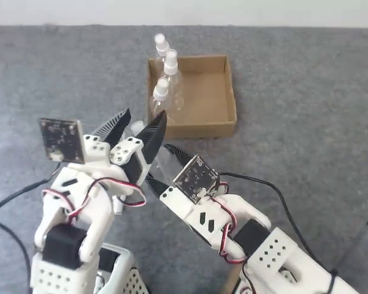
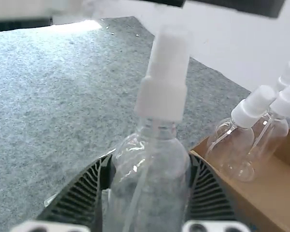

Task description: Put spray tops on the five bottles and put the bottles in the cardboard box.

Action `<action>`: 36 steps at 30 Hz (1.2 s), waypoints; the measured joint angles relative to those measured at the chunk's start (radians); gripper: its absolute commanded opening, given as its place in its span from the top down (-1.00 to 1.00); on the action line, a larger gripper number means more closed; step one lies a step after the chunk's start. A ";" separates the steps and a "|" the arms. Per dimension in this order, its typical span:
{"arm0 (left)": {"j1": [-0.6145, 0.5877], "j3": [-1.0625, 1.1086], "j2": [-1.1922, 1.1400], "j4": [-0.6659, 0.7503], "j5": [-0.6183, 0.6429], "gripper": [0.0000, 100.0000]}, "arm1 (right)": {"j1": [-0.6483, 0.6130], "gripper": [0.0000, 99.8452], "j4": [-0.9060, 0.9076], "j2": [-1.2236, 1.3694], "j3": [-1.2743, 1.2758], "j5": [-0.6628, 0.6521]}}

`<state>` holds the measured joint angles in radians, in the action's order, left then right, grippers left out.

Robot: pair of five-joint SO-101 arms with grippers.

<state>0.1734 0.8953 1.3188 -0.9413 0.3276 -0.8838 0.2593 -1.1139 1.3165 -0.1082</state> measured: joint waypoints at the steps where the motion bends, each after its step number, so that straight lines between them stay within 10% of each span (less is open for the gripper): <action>1: 0.000 -0.005 0.012 -0.008 0.000 0.55 | 0.000 0.84 0.000 0.000 0.000 0.000; 23: -0.348 0.178 0.206 0.077 -0.005 0.55 | -0.002 0.84 -0.054 0.000 0.000 0.000; 36: -0.255 0.351 0.199 0.127 -0.035 0.55 | -0.002 0.84 -0.054 0.000 0.000 0.000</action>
<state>-0.0813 1.2467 1.5182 -0.8140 0.2923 -0.8853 0.2056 -1.1139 1.3165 -0.1082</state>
